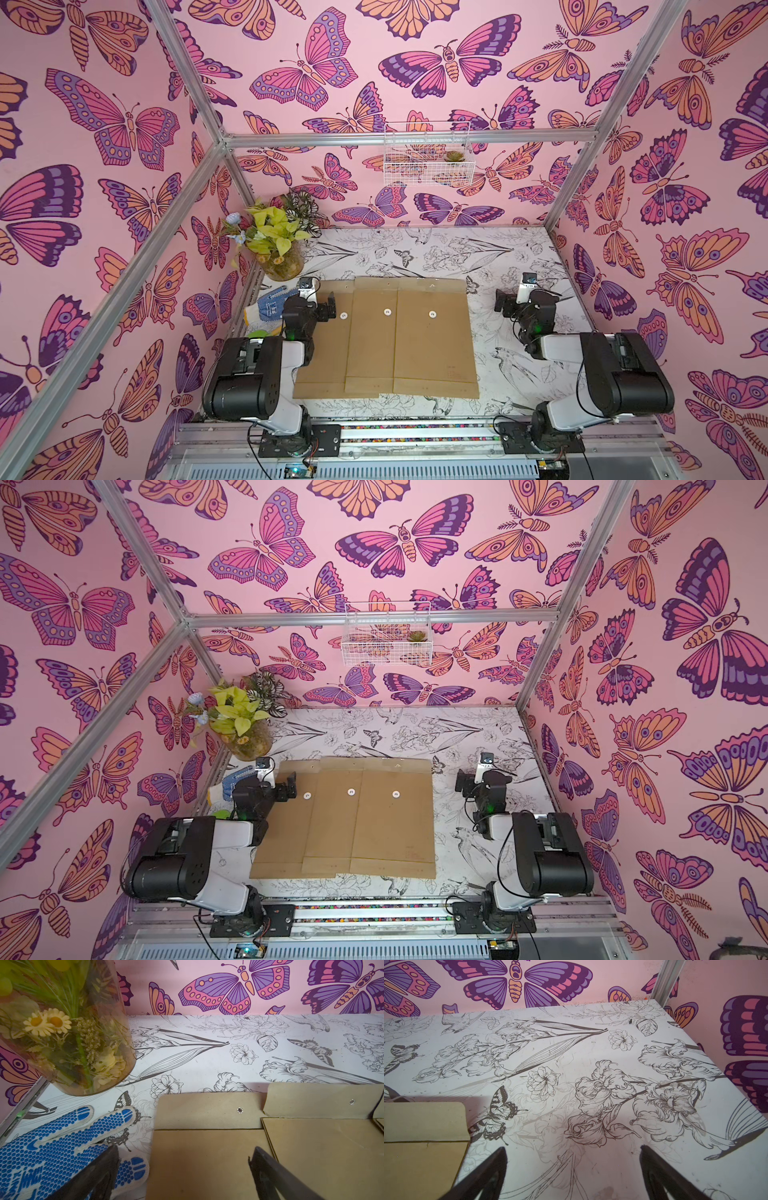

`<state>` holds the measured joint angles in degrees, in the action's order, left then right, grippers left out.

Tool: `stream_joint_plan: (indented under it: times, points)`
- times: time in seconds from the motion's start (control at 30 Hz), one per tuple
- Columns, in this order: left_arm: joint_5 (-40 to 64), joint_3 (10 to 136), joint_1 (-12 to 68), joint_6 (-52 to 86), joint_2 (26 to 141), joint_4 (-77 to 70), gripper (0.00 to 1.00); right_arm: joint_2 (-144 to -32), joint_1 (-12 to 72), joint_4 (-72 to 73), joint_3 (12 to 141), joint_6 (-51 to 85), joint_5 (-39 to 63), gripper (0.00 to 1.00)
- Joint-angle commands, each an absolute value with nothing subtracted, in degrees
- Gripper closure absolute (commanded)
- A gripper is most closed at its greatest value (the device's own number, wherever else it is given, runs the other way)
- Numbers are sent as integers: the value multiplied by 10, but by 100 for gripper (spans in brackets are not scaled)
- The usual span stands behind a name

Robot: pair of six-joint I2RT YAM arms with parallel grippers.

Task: Open the file bag
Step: Reset both arms

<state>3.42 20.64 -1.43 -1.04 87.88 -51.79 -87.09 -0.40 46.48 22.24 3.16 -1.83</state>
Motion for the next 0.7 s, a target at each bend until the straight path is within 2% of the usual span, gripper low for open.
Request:
stream_joint_plan:
  times: [0.0, 0.17, 0.33, 0.43, 0.67]
  points:
    - [35, 207, -14, -14, 880, -520, 0, -863, -7, 463, 231, 32, -14, 0]
    - [109, 121, -13, -43, 884, -665, 0, -863, -7, 462, 231, 32, -13, 0]
    - [72, 207, -14, -27, 874, -509, 0, -863, -7, 462, 231, 32, -13, 0]
    - [67, 199, -14, -26, 885, -541, 0, -863, -7, 463, 231, 32, -13, 0]
    - [59, 211, -21, -13, 877, -505, 0, -863, -7, 462, 231, 31, -13, 0]
